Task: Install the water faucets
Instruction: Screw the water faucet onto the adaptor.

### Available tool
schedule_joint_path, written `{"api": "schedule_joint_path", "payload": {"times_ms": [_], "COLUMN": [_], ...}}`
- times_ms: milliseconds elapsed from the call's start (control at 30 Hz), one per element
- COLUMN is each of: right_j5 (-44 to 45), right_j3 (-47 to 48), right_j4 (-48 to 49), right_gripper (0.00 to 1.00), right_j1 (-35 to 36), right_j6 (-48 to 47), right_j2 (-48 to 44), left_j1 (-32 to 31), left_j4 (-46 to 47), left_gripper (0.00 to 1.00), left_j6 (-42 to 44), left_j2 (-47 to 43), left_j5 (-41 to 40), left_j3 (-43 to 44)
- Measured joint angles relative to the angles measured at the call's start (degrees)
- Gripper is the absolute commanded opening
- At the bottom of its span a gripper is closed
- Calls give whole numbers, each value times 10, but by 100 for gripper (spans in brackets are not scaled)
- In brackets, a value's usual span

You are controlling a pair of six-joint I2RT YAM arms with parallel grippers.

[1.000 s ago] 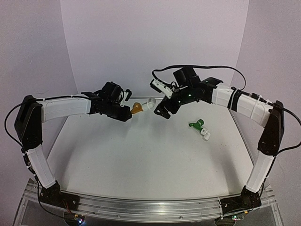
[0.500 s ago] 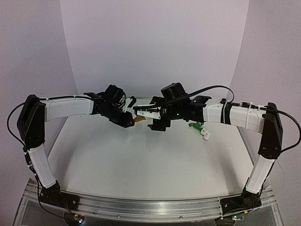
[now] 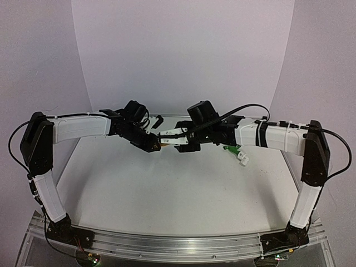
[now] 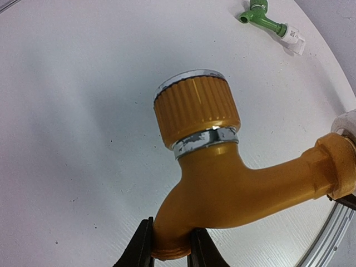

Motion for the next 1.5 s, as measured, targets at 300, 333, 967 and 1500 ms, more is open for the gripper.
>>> {"api": "schedule_joint_path", "payload": {"times_ms": [300,333,967,1500], "right_j5": [-4,-5,-326,-430], "right_j3": [-1,0,91,44], "right_j4": [-22,-20,40,193], "right_gripper": [7,3,0,75], "right_j1": [0,0,-102,-147], "right_j6": [10,22,845,1213], "right_j2": [8,9,87,109], "left_j1": [0,-1,-16,-23], "left_j4": [-1,2,187,207], "left_gripper": [0,0,0,0], "left_j6": [14,13,15,-24], "left_j2": [-1,-1,-91,-91], "left_j5": [-13,-18,-222,-265], "left_j3": [-1,-2,-118,-129]}}
